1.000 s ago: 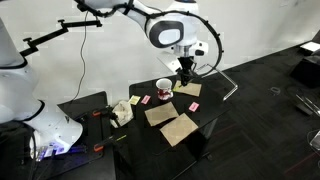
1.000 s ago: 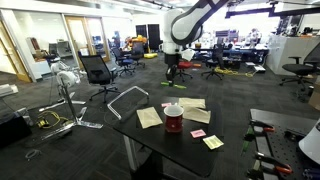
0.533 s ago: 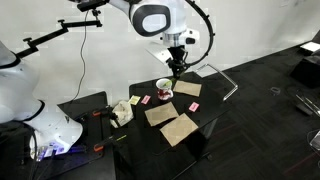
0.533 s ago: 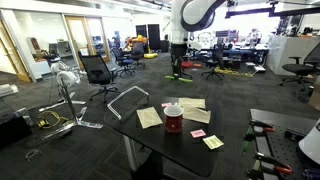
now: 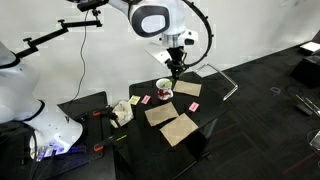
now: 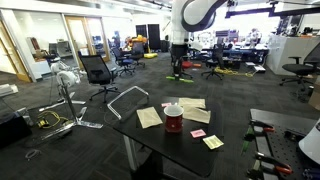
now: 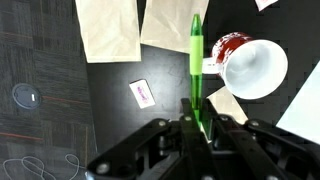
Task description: Put the green pen inside the maroon mug
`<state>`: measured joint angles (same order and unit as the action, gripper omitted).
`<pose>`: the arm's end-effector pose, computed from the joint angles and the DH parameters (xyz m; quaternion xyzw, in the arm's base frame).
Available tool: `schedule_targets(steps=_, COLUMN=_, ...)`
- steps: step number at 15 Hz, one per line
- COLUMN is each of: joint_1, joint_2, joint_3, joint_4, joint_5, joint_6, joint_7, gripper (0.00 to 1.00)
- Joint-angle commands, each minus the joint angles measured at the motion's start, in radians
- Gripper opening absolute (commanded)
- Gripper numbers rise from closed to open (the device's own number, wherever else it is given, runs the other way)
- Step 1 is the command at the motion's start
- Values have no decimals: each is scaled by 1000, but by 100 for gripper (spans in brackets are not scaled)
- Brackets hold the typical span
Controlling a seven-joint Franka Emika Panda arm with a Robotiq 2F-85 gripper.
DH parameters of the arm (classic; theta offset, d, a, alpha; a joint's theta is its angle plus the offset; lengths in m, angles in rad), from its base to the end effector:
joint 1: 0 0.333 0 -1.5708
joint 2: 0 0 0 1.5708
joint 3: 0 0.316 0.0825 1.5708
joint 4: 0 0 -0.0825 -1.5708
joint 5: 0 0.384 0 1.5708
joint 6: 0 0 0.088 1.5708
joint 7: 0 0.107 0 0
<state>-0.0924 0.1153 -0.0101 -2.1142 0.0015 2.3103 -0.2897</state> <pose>0.5658 -0.0581 0.3681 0.9948 0.0930 0.0396 0.0079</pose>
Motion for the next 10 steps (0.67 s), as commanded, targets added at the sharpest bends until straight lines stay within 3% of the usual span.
schedule_targets(steps=1, joint_1=-1, joint_2=18, joint_3=4, joint_4=-7, joint_5=84, joint_6=20, joint_7=-100, gripper=4)
schedule_targets(steps=10, joint_1=-33, joint_2=41, joint_3=41, joint_4=-16, joint_5=498, joint_6=31, joint_7=-618, gripper=4)
